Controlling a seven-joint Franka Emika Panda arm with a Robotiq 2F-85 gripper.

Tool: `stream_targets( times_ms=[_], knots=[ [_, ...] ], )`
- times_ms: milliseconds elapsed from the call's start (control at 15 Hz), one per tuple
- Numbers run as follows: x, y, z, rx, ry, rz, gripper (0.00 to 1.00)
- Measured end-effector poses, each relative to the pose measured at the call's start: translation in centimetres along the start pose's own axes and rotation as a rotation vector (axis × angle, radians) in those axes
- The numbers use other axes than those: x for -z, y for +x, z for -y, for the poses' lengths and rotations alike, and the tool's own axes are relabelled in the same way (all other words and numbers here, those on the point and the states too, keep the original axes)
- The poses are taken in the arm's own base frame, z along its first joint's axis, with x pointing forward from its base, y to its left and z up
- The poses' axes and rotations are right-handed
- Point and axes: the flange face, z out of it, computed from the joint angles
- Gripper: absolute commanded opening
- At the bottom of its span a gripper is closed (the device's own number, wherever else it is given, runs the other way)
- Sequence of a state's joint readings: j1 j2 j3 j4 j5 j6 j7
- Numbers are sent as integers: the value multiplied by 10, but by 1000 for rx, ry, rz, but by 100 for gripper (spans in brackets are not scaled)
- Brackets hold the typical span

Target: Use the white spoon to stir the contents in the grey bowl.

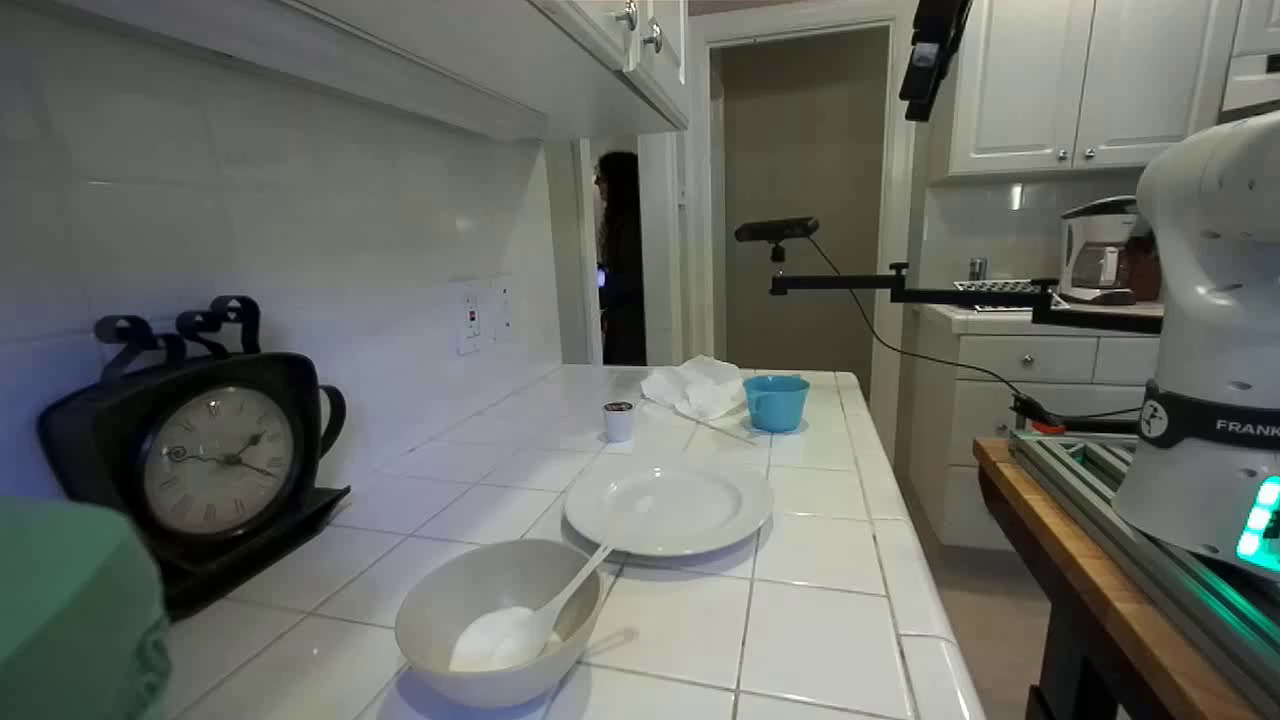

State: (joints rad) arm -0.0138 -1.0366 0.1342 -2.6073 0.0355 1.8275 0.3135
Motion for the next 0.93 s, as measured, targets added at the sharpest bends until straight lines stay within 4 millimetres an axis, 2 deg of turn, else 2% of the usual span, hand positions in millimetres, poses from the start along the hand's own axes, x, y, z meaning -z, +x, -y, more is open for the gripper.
stream_targets(
  times_ms=[733, 933],
  knots=[
    [0, 0, 0, 0, 0, 0, 100],
    [-4, 3, 6, 25, 7, -2, 100]
  ],
)
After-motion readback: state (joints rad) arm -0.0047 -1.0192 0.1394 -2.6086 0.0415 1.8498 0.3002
